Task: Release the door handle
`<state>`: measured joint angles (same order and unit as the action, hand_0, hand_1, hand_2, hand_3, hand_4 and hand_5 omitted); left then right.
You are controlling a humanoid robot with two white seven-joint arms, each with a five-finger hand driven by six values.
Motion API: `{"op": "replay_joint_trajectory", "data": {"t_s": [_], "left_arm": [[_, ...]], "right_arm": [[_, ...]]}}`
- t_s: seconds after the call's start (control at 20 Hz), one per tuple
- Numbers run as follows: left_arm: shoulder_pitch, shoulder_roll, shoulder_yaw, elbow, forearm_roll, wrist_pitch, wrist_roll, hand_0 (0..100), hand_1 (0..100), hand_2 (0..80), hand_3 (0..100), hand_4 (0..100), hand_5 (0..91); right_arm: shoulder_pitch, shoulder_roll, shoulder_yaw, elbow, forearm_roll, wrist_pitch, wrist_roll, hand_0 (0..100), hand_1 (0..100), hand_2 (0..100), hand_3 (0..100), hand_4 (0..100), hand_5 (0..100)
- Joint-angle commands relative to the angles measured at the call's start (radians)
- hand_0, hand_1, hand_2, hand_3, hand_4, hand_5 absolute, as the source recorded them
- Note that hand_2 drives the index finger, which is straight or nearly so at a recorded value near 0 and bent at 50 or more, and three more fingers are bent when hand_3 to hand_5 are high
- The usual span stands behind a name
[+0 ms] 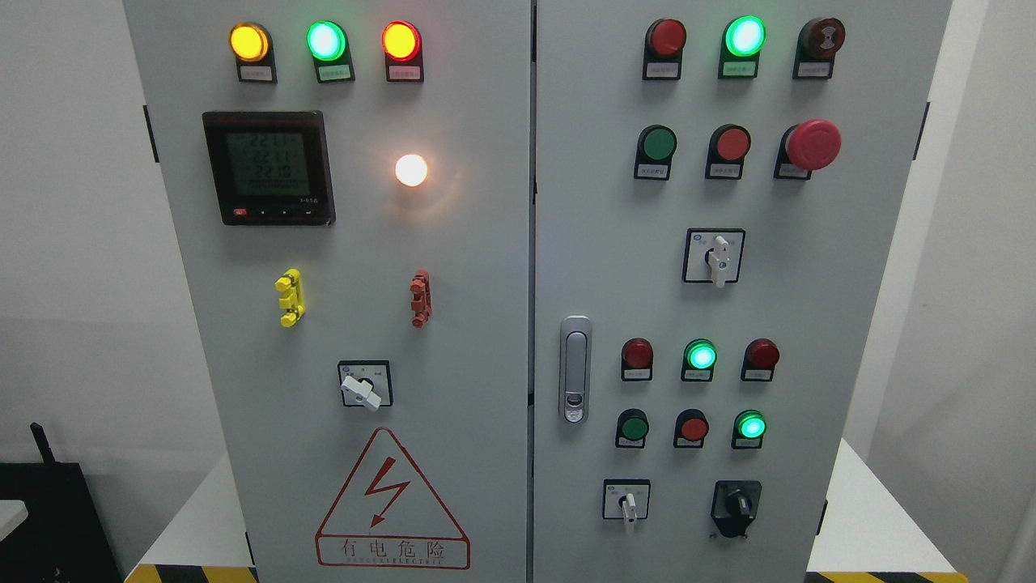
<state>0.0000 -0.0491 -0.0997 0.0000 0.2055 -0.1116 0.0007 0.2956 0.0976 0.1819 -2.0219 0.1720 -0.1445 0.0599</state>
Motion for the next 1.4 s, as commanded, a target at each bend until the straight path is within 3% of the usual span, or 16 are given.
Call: {"op": "replay_joint_trajectory", "data": {"t_s": [0.0, 0.2, 0.5, 0.65, 0.75, 1.1, 1.25, 1.35], "left_arm": [[0.031, 0.000, 0.000, -0.031, 0.000, 0.000, 0.001, 12, 39, 0.0, 0, 0, 0.0], [0.031, 0.000, 0.000, -0.031, 0.000, 0.000, 0.001, 12, 39, 0.0, 0, 0, 0.0], [0.031, 0.000, 0.000, -0.031, 0.000, 0.000, 0.001, 12, 39, 0.0, 0, 0, 0.0], [0.031, 0.000, 0.000, -0.031, 0.000, 0.000, 0.001, 12, 39, 0.0, 0, 0, 0.0], [0.031, 0.000, 0.000, -0.031, 0.000, 0.000, 0.001, 12, 39, 0.0, 0, 0, 0.0], [0.031, 0.000, 0.000, -0.031, 0.000, 0.000, 0.001, 12, 39, 0.0, 0, 0, 0.0], [0.031, 0.000, 0.000, -0.031, 0.000, 0.000, 0.001, 12, 39, 0.0, 0, 0, 0.0], [0.031, 0.000, 0.000, -0.031, 0.000, 0.000, 0.001, 12, 39, 0.0, 0, 0, 0.0]], "right_arm": [[0.000, -0.001, 0.004, -0.001, 0.001, -0.003, -0.012, 37, 0, 0, 0, 0, 0], [-0.004, -0.003, 0.004, -0.006, 0.009, -0.016, -0.017, 36, 0, 0, 4, 4, 5], [-0.023, 0.000, 0.004, -0.014, 0.050, -0.041, -0.020, 36, 0, 0, 5, 10, 1], [-0.044, 0.001, 0.014, -0.015, 0.104, -0.041, -0.055, 37, 3, 0, 15, 18, 4], [-0.058, 0.001, 0.021, -0.015, 0.164, -0.041, -0.064, 37, 5, 0, 25, 23, 10], [-0.061, -0.001, 0.039, -0.015, 0.360, -0.062, -0.138, 38, 7, 0, 38, 28, 24], [-0.065, 0.001, 0.048, -0.015, 0.469, -0.092, -0.149, 38, 8, 0, 45, 35, 37], [-0.072, -0.001, 0.074, -0.015, 0.533, -0.092, -0.179, 38, 8, 0, 49, 38, 43]]}}
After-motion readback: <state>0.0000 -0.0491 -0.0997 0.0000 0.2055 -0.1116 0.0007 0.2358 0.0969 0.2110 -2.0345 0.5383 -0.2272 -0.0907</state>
